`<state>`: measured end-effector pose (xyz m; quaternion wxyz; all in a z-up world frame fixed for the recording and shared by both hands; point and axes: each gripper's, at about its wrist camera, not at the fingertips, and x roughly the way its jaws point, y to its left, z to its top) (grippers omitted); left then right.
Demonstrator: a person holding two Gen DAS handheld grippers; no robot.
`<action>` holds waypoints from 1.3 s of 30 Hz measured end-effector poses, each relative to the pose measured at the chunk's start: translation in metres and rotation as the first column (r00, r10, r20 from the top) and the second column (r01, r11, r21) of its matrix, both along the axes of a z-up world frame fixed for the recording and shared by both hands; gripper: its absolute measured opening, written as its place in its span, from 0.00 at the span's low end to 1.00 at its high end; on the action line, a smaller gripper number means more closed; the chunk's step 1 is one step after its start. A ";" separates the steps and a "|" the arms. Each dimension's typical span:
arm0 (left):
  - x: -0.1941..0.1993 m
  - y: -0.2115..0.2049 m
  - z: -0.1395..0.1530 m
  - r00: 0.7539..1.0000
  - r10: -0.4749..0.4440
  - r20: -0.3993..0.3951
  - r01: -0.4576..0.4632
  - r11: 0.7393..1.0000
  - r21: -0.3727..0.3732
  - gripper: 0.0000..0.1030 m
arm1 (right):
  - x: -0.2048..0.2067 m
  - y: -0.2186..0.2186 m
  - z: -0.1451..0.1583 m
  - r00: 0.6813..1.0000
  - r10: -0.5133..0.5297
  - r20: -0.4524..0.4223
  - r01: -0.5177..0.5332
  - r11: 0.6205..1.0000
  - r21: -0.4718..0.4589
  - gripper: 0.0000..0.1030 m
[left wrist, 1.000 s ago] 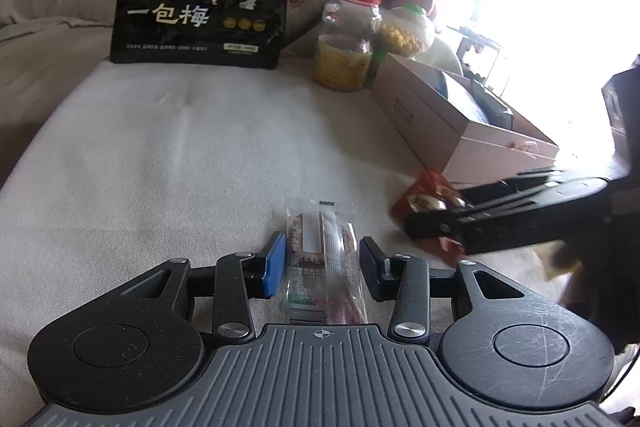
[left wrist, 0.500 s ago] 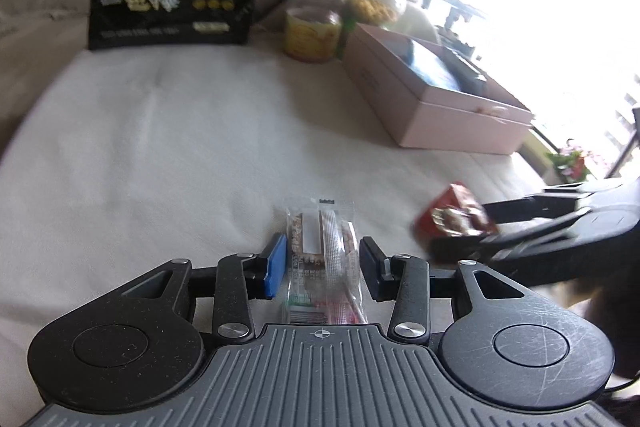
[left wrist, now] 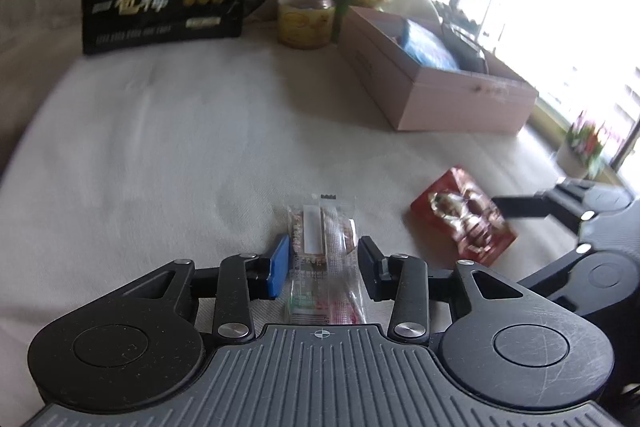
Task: Organize snacks
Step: 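Grasp the red quail-egg pouch with the right tool while the left tool holds the clear packet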
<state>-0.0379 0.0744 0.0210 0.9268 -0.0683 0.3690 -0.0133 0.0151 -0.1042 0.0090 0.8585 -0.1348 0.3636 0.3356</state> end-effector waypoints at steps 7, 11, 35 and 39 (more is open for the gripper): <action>0.002 0.006 -0.001 1.000 0.017 0.002 -0.017 1.000 -0.016 0.42 | -0.001 0.000 0.000 1.000 0.001 0.009 -0.001 1.000 -0.002 1.00; -0.002 0.008 -0.003 0.999 0.030 0.016 -0.029 0.998 -0.047 0.43 | -0.004 -0.002 -0.002 0.999 -0.001 0.034 0.001 1.000 0.017 1.00; -0.015 0.008 -0.008 0.998 0.014 0.068 -0.010 0.998 -0.058 0.44 | 0.013 -0.002 0.004 0.999 -0.037 0.020 0.036 0.998 0.046 0.98; -0.015 0.000 -0.006 0.999 0.010 0.050 -0.009 1.000 -0.011 0.44 | 0.009 -0.004 0.007 0.997 -0.034 0.062 0.033 0.999 0.021 0.70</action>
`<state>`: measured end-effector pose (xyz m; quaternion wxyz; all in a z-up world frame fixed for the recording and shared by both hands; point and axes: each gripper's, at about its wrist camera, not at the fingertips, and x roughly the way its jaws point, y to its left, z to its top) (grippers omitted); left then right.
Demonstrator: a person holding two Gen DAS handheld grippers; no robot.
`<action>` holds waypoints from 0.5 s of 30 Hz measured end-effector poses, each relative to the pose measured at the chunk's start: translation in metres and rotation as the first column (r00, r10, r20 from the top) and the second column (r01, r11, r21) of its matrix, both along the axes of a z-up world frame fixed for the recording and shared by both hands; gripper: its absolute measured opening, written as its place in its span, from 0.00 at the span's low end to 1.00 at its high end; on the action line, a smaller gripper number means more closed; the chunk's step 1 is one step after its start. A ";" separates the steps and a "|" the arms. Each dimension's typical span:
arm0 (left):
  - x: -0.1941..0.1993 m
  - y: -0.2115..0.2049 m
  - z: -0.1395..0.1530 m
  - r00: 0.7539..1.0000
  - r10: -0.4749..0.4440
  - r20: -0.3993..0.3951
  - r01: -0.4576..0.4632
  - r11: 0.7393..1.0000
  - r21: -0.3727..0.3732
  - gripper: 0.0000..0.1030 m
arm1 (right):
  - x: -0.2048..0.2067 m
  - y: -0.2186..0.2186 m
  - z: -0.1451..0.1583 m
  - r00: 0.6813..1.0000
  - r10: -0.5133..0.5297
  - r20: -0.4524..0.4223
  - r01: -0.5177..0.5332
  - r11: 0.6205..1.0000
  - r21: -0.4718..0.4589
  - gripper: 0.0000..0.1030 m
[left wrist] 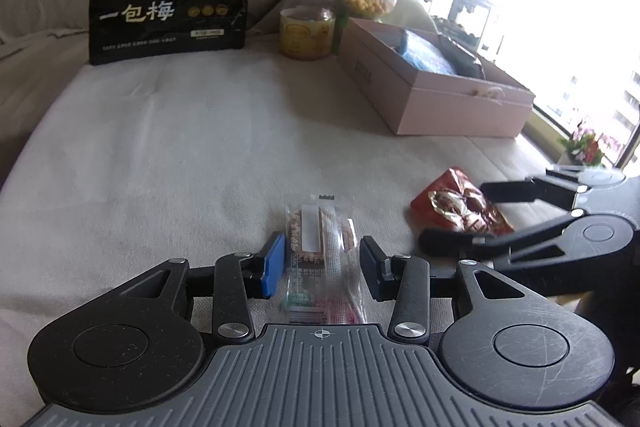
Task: Organize snacks
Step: 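Grasp the red quail-egg pouch with the right tool while the left tool holds the clear packet, then carry both packets over the pink box and open both tools to drop them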
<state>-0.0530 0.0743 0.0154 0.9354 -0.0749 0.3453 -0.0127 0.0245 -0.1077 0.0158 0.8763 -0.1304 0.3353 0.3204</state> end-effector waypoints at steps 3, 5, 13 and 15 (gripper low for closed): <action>0.001 -0.003 0.001 1.000 -0.006 -0.012 0.006 1.000 0.026 0.44 | 0.000 -0.008 0.004 1.000 -0.008 -0.008 0.008 1.000 0.005 0.70; 0.001 -0.005 0.002 1.000 0.001 -0.018 0.000 1.000 0.030 0.43 | -0.002 -0.016 0.007 1.000 -0.023 0.002 0.023 1.000 0.005 0.70; -0.008 -0.029 0.013 0.994 -0.110 -0.023 0.111 0.993 0.041 0.39 | -0.012 -0.069 0.040 0.995 -0.077 0.059 0.074 0.996 0.044 0.70; -0.012 -0.040 0.022 0.988 -0.152 0.005 0.151 0.987 0.053 0.38 | -0.015 -0.086 0.057 0.990 -0.100 0.098 0.094 0.993 0.067 0.70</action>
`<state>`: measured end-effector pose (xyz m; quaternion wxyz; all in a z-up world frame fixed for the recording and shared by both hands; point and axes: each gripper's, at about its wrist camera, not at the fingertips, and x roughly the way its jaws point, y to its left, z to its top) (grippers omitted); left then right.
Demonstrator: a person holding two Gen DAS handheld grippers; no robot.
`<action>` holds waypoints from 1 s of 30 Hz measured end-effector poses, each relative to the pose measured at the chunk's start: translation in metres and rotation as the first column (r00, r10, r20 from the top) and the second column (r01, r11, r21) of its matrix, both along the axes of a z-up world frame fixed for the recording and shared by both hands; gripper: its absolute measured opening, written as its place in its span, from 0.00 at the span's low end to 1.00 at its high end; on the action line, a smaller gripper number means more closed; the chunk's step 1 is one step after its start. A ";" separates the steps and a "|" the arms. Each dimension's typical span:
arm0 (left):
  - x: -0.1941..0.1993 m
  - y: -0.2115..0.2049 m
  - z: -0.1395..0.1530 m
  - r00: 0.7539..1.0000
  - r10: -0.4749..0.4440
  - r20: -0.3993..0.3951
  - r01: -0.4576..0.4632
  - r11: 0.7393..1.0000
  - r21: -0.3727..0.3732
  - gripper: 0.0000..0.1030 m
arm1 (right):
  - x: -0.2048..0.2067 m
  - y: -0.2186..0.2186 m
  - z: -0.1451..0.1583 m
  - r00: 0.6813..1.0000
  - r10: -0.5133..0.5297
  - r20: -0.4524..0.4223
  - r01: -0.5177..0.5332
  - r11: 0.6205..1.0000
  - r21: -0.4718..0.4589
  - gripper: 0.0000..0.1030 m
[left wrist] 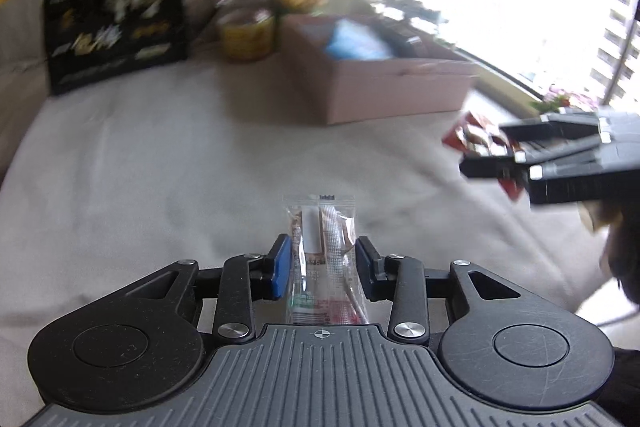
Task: Organize snacks
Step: 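Carry both packets over the pink box and open both tools to drop them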
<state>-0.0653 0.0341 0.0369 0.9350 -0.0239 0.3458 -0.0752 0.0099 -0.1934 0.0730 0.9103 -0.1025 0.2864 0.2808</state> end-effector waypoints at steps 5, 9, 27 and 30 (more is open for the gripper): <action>0.023 -0.019 0.049 0.988 -0.081 0.130 0.083 0.997 -0.005 0.38 | 0.009 -0.034 0.058 0.988 -0.075 0.132 0.066 0.995 0.072 0.70; 0.076 -0.036 0.088 0.961 -0.154 0.228 0.154 0.988 0.018 0.39 | 0.033 -0.048 0.101 0.970 -0.133 0.205 0.111 0.987 0.117 0.70; 0.268 -0.044 0.040 0.951 -0.294 0.094 0.292 0.956 0.035 0.44 | 0.143 -0.031 0.094 0.972 -0.229 0.054 0.219 0.965 0.141 0.70; 0.255 -0.026 0.053 0.959 -0.240 0.153 0.252 0.966 -0.059 0.44 | 0.158 -0.011 0.086 0.980 -0.197 0.009 0.194 0.971 0.139 0.70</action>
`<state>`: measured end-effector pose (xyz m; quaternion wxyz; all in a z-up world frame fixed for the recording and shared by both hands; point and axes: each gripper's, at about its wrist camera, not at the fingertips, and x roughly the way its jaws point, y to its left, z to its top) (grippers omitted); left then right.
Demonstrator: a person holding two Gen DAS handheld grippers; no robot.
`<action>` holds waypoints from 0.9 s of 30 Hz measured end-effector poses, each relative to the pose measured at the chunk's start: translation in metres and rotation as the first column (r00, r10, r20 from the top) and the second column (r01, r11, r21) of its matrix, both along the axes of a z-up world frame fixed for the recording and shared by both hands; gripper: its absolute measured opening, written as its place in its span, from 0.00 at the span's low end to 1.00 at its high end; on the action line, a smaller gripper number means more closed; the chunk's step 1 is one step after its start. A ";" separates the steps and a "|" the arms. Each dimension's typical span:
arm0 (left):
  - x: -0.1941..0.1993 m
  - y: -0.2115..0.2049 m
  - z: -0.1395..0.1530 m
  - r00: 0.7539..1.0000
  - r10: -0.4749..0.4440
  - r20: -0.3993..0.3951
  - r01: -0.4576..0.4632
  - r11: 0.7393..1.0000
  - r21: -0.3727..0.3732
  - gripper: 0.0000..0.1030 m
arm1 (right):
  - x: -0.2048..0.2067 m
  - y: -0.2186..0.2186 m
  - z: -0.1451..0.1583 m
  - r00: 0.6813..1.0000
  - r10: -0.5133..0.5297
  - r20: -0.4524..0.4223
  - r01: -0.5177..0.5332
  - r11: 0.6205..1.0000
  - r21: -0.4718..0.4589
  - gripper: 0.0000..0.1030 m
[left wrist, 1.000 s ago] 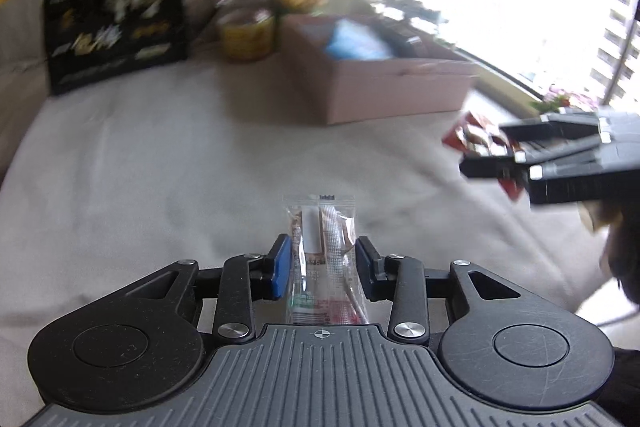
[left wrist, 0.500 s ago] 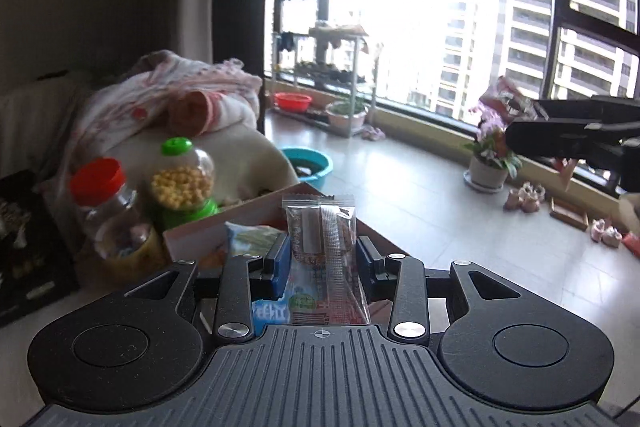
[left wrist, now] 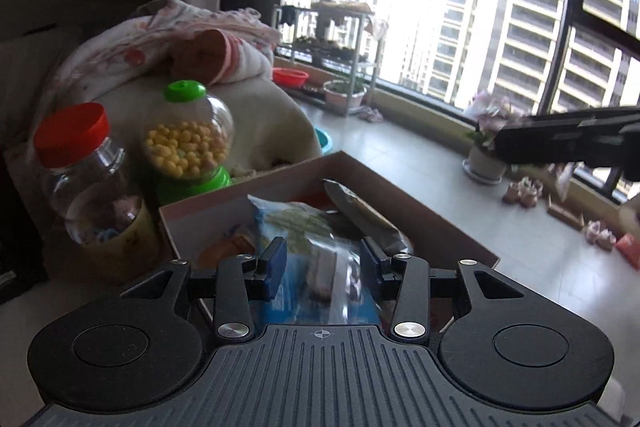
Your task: Organize snacks
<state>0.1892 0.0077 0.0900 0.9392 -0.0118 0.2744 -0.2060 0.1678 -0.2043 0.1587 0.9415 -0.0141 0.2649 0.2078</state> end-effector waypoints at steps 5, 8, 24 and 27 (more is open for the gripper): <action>-0.010 0.037 0.015 0.993 0.109 -0.046 -0.114 0.983 -0.143 0.44 | 0.035 0.040 -0.013 0.994 0.060 -0.092 -0.059 0.998 0.020 0.70; -0.029 0.049 0.017 0.986 0.154 -0.063 -0.163 0.973 -0.163 0.44 | 0.045 0.054 -0.020 0.985 0.068 -0.159 -0.064 0.997 0.030 0.71; -0.182 -0.011 -0.053 0.951 0.281 -0.132 -0.291 0.955 -0.063 0.44 | -0.116 -0.001 -0.080 0.993 -0.084 -0.086 0.083 0.996 -0.007 0.84; -0.190 -0.024 -0.067 0.947 0.296 -0.120 -0.300 0.954 -0.008 0.44 | -0.141 -0.006 -0.113 0.987 -0.128 -0.102 0.123 0.991 -0.057 0.84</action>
